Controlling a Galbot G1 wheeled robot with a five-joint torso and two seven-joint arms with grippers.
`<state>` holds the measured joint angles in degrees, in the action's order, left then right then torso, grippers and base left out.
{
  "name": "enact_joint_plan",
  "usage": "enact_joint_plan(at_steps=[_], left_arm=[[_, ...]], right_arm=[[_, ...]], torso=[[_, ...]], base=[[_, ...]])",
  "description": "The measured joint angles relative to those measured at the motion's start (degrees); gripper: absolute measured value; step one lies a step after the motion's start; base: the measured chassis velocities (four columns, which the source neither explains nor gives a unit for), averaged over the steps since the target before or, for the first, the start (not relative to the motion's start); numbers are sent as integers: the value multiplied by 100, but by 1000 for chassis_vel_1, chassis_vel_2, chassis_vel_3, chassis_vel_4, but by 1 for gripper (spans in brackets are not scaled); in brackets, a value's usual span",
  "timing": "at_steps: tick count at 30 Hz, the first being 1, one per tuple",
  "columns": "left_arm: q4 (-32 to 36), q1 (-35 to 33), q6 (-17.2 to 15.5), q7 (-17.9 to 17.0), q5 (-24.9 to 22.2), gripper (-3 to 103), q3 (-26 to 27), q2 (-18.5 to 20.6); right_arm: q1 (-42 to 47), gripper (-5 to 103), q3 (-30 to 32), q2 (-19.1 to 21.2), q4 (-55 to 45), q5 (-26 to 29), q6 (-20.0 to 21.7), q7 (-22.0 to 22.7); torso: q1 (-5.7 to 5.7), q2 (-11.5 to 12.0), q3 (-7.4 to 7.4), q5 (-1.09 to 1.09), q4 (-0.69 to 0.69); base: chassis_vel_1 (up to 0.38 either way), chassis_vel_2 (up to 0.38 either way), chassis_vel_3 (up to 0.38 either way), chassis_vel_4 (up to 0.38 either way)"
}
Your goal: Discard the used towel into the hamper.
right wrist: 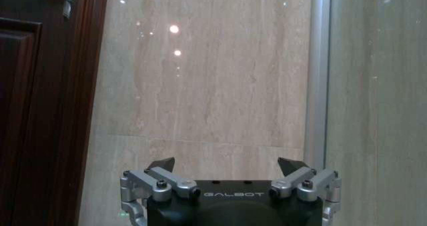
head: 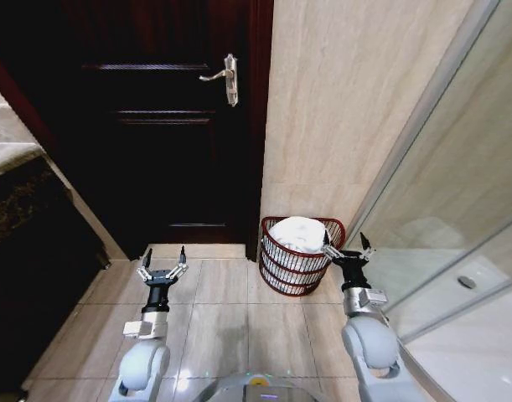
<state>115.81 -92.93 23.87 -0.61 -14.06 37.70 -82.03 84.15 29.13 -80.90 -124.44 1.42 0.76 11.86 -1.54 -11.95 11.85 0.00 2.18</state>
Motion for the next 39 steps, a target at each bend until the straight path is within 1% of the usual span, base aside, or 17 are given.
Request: enact_joint_plan(at_steps=[7, 13, 16, 23, 33, 36, 37, 39], left_arm=[[0, -15, 27, 2, 10, 100, 1, -9], [-48, 19, 168, -19, 47, 100, 1, -30], [-38, 10, 173, -21, 54, 100, -7, -39], [-12, 10, 173, -22, 57, 100, -15, -39], [17, 2, 182, -22, 65, 100, -24, -71], [17, 6, 212, -24, 75, 100, -31, -88], [16, 8, 211, -45, 109, 100, -36, -99], [31, -6, 131, -93, 157, 100, -49, -114]], right_arm=[[-4, 100, -53, 1, -47, -47, 19, 41], [-39, 100, -76, 3, -64, -49, 87, 113], [-47, 100, -79, 24, -65, -47, 106, 206], [13, 100, -79, 32, -88, -58, 97, 213], [59, 100, -97, 35, -122, -89, 65, 211], [45, 100, -101, 29, -87, -126, -16, 240], [18, 100, -101, 19, -40, -127, -109, 261], [-15, 100, -92, 8, -11, -97, -184, 292]], torso=[[0, 0, 0, 0, 1], [0, 0, 0, -1, 2], [0, 0, 0, 0, 1], [0, 0, 0, 0, 0], [0, 0, 0, -1, 0], [0, 0, 0, 0, 0], [0, 0, 0, -1, 1], [0, 0, 0, 0, 1]], base=[[0, 0, 0, 0], [0, 0, 0, 0], [0, 0, 0, 0], [0, 0, 0, 0], [61, 72, -69, -68], [66, 43, -51, -51], [0, 0, 0, 0], [0, 0, 0, 0]])
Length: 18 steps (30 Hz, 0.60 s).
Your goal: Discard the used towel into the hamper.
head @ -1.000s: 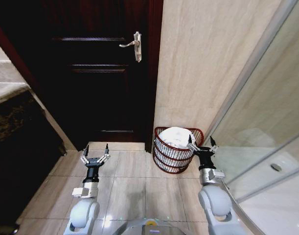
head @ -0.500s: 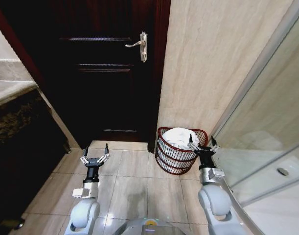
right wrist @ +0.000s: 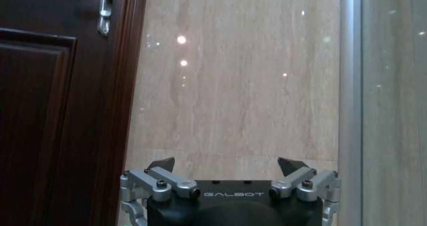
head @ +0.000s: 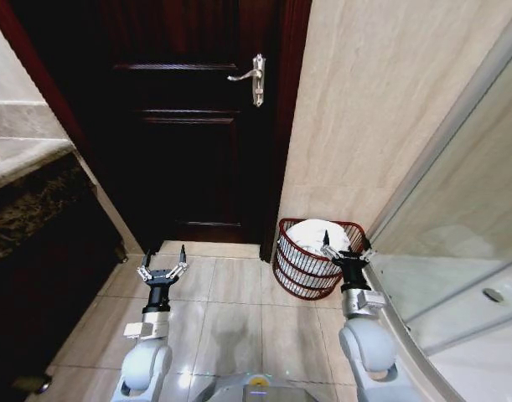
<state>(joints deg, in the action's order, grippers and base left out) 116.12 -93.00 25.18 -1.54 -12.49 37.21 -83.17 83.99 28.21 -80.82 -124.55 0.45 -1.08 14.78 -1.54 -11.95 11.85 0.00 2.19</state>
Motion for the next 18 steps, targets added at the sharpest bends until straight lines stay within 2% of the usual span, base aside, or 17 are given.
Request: enact_joint_plan(at_steps=[8, 18], left_arm=[[91, 0, -100, -27, 46, 100, 7, -8], [78, -60, -154, 3, 97, 100, 12, 64]], right_arm=[[0, 100, 20, 68, -83, 182, -2, 36], [82, 100, 81, -40, -84, 146, -113, 25]], torso=[[-12, -40, 31, 1, 0], [-88, -292, 203, 0, 0]], base=[[0, 0, 0, 0], [0, 0, 0, 0]])
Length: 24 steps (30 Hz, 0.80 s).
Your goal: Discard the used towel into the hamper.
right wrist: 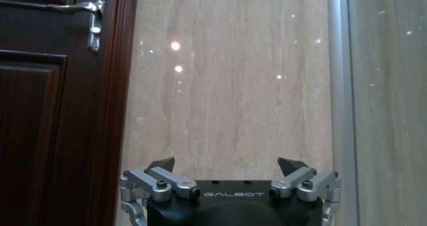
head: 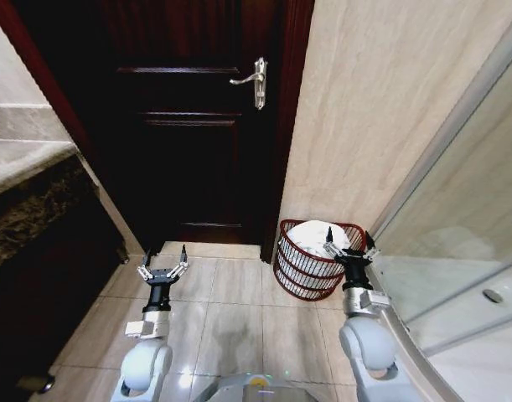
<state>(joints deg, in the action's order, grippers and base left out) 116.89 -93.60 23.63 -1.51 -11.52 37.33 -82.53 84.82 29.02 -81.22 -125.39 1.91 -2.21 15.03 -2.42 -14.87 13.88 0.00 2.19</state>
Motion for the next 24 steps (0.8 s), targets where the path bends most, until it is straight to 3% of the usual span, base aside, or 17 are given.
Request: enact_joint_plan(at_steps=[21, 24], left_arm=[[93, -22, -215, 76, 23, 100, -12, -15], [157, -70, -349, 76, 51, 100, -35, 31]], right_arm=[[517, 100, 366, -110, -284, 157, 73, -198], [694, 100, 685, -261, -216, 286, 125, -710]], torso=[[-164, -479, 313, 0, 0], [-199, -571, 370, 0, 0]], base=[[0, 0, 0, 0], [0, 0, 0, 0]])
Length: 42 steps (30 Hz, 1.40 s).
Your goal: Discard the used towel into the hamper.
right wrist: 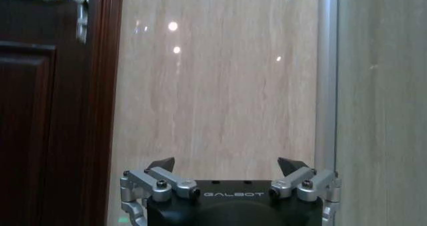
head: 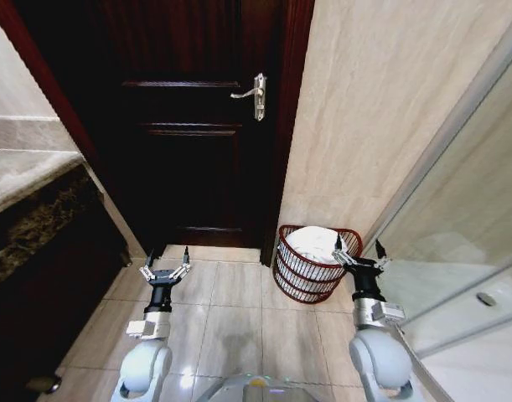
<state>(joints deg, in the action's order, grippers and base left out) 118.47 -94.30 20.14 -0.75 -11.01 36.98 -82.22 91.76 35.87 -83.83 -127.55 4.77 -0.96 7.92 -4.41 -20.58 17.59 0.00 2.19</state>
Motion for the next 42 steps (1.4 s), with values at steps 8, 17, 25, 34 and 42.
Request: enact_joint_plan(at_steps=[8, 17, 25, 34, 42], left_arm=[[-18, -69, -60, 56, 219, 100, -95, -137], [59, -122, -247, 34, 264, 100, -63, -50], [87, -138, -341, 4, 248, 100, -81, -63], [196, -126, -552, -35, 201, 100, -86, -108], [222, -123, -549, -60, 194, 100, -82, -129]], right_arm=[[523, 100, 255, -521, 142, 48, -492, -633], [626, 100, 123, -409, 144, 53, -678, -526], [449, 100, 65, -405, 141, 17, -621, -473], [382, 100, 66, -340, 82, -18, -572, -431], [458, 100, 35, -361, -86, -49, -550, -395]], torso=[[-69, -179, 110, -1, 0], [-149, -394, 244, 0, 0], [-210, -581, 372, 0, 0], [-286, -784, 497, 0, 0], [-341, -934, 594, 0, 0]], base=[[0, 0, 0, 0], [0, 0, 0, 0], [0, 0, 0, 0], [0, 0, 0, 0], [0, 0, 0, 0]])
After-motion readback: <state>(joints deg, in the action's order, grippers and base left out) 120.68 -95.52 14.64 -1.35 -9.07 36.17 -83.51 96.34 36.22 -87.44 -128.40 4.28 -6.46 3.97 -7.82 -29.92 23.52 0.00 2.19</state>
